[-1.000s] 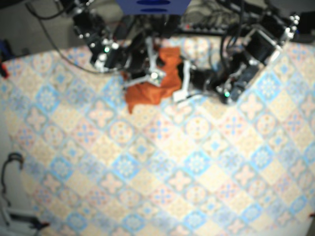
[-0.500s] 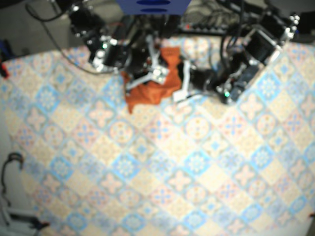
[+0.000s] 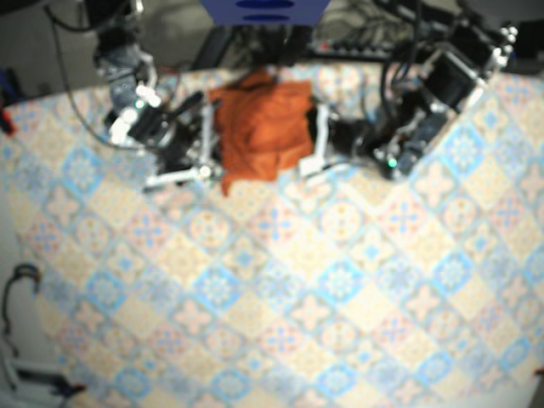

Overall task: Fold the T-shirt properly
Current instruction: 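Press and tuck the bunched shirt into a compact bundle with both grippers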

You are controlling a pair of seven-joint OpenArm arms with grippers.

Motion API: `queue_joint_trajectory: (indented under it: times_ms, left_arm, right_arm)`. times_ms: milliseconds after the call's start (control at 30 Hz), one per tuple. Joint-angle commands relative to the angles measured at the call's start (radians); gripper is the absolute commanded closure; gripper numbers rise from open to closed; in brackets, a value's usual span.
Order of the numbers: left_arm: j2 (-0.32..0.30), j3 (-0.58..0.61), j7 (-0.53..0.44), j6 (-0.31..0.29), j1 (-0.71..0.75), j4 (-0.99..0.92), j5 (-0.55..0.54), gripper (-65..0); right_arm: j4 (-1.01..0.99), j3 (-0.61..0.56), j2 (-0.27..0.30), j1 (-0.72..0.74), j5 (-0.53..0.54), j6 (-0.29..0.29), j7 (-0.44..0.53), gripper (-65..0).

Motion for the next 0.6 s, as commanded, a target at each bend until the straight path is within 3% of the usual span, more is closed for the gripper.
queue_joint_trajectory:
  times_ms: [0,100,433,567]
  left_arm:
    - [-0.013,0.003,0.024,0.078,-0.003,-0.018,0.137,-5.0]
    - [-0.013,0.003,0.024,0.078,-0.003,-0.018,0.137,-5.0]
    - [-0.013,0.003,0.027,0.078,-0.003,-0.018,0.137,-5.0]
    - [-0.013,0.003,0.029,0.078,-0.008,-0.02,0.137,-5.0]
  right_arm:
    - [0.013,0.024,0.001,0.012,0.008,0.0,0.017,-16.5]
    - [0.007,0.057,0.014,0.004,0.008,0.0,0.017,-16.5]
    - [0.001,-0.051,0.025,-0.05,0.008,0.0,0.017,-16.3]
    - [0.001,-0.089,0.024,-0.045,0.008,0.0,0.017,-8.3]
